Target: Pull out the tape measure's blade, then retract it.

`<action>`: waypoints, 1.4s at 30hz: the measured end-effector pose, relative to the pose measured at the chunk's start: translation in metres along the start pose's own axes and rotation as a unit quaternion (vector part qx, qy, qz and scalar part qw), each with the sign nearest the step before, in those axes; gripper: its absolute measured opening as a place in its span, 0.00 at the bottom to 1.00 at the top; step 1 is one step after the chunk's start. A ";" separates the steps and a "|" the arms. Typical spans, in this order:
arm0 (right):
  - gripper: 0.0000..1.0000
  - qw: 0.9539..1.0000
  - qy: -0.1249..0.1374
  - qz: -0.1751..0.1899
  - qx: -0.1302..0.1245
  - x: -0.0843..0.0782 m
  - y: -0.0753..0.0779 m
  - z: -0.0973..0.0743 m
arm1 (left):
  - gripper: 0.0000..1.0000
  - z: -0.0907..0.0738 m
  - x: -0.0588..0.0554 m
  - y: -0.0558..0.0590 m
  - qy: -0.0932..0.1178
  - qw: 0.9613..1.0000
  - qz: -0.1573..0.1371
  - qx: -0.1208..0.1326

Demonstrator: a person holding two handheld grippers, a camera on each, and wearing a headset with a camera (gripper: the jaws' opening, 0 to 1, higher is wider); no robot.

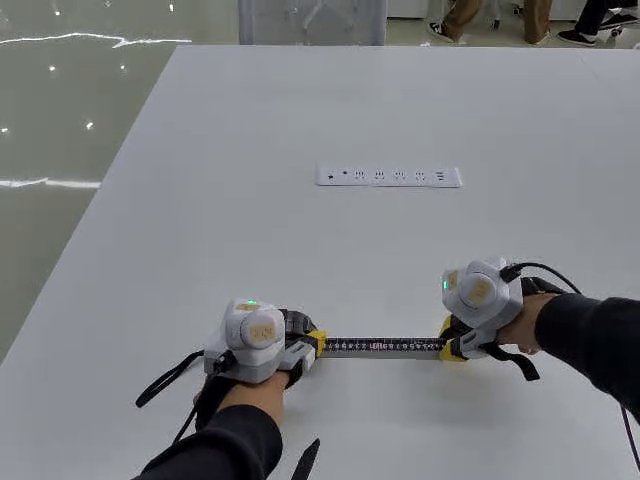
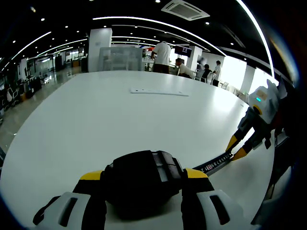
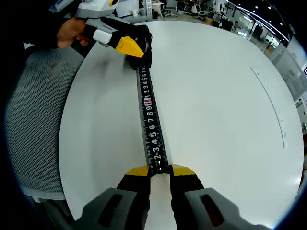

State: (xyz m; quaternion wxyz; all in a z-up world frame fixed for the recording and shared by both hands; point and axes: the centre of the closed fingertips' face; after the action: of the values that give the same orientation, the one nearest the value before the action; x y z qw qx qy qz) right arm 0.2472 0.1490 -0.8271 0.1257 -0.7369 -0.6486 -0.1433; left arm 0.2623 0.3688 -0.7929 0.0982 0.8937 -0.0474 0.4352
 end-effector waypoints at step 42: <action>0.11 1.000 0.015 -0.003 -0.003 0.037 -0.005 0.017 | 0.59 0.000 0.000 0.000 -0.003 1.000 -0.006 -0.005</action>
State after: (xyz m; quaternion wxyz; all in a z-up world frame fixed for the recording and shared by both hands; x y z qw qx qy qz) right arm 0.2478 0.1902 -0.8286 0.1329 -0.7330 -0.6484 -0.1569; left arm 0.2621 0.3684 -0.7923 0.1050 0.8946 -0.0443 0.4321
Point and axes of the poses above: the centre of the closed fingertips' face, and the gripper's own axes: z roughly forward along the fingers, y roughly to its right, x roughly out of its top, and after that the axes turned 1 degree about -z, right-handed
